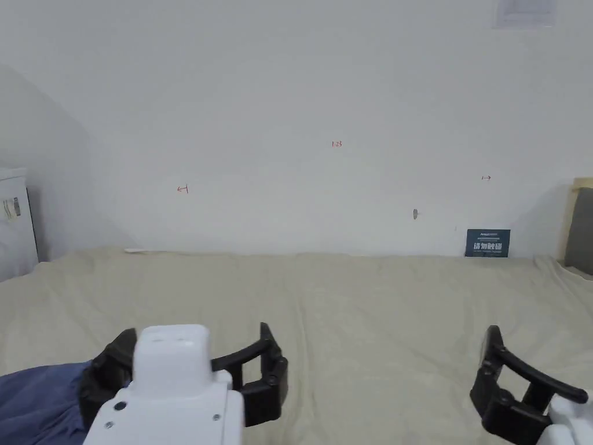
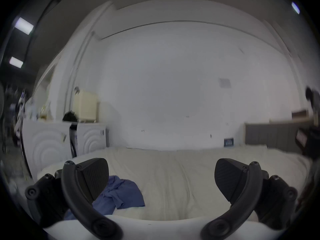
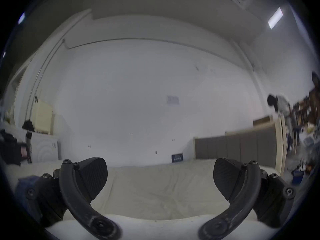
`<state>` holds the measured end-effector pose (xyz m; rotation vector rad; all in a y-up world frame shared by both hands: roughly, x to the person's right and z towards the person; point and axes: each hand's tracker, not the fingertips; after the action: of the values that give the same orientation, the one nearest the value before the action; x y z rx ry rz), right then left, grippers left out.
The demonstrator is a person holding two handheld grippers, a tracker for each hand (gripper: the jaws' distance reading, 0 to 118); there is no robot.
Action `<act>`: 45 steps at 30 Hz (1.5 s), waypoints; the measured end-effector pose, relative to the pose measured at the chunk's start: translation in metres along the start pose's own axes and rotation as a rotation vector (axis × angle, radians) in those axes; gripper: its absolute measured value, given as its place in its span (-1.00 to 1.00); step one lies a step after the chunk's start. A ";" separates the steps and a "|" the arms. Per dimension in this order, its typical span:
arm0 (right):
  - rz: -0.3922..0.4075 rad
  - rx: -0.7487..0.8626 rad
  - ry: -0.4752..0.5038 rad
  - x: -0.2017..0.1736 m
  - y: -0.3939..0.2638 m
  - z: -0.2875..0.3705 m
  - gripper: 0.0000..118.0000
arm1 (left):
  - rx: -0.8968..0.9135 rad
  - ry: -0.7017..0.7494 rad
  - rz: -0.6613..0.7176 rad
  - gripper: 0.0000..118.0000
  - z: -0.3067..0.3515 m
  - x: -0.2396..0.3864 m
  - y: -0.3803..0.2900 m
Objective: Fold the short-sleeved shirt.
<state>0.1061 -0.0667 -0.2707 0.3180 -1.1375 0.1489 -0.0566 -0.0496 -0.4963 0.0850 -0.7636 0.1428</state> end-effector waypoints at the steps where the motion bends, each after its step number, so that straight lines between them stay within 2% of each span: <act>1: -0.016 -0.023 0.010 -0.001 -0.001 0.001 1.00 | 0.032 0.032 -0.063 1.00 0.002 0.003 -0.005; 2: -0.029 -0.062 0.065 -0.001 -0.002 0.001 1.00 | 0.060 0.028 -0.114 1.00 0.004 0.004 -0.010; 4: -0.053 -0.105 0.086 0.001 -0.006 -0.002 1.00 | 0.071 -0.005 -0.170 1.00 0.007 0.007 -0.013; 10: -0.057 -0.108 0.073 0.000 -0.010 0.000 1.00 | 0.071 -0.025 -0.149 1.00 0.010 0.018 -0.009; 19: -0.096 -0.116 0.125 0.008 -0.008 0.000 1.00 | 0.014 0.015 -0.084 1.00 0.001 0.010 -0.005; 23: -0.081 -0.126 0.146 0.006 -0.009 -0.001 1.00 | 0.015 0.024 -0.104 1.00 0.000 0.009 -0.005; 31: 0.017 -0.090 0.163 -0.004 -0.007 0.004 1.00 | -0.012 0.019 -0.112 1.00 -0.001 0.011 -0.006; 34: 0.021 -0.091 0.173 -0.004 -0.006 0.003 1.00 | -0.024 0.011 -0.102 0.89 -0.003 0.009 -0.006; 35: 0.019 -0.097 0.181 -0.004 -0.005 0.003 0.92 | -0.026 0.011 -0.106 0.61 -0.003 0.010 -0.006; 36: 0.017 -0.100 0.185 -0.004 -0.005 0.002 0.67 | -0.025 0.016 -0.122 0.26 -0.003 0.012 -0.007; 37: 0.016 -0.100 0.187 -0.004 -0.005 0.002 0.20 | -0.023 0.033 -0.142 -0.10 -0.004 0.013 -0.007; 38: 0.015 -0.099 0.186 -0.004 -0.006 0.002 -0.71 | -0.028 0.064 -0.171 -0.54 -0.006 0.014 -0.008; 39: 0.032 -0.107 0.170 -0.005 -0.006 0.001 -1.00 | -0.042 0.049 -0.162 -0.83 -0.008 0.013 -0.008; 41: 0.030 -0.162 0.142 -0.008 -0.007 -0.004 -1.00 | -0.075 0.036 -0.129 -1.00 -0.012 0.009 -0.009; 43: -0.015 -0.194 0.176 -0.003 -0.009 -0.008 -1.00 | -0.096 0.004 -0.071 -1.00 -0.013 0.003 -0.010; 45: -0.013 -0.195 0.149 -0.001 -0.010 -0.009 -1.00 | -0.101 0.016 -0.084 -1.00 -0.015 0.002 -0.011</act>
<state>0.1163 -0.0737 -0.2768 0.1383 -0.9938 0.0488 -0.0428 -0.0587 -0.5062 0.0205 -0.7493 0.0249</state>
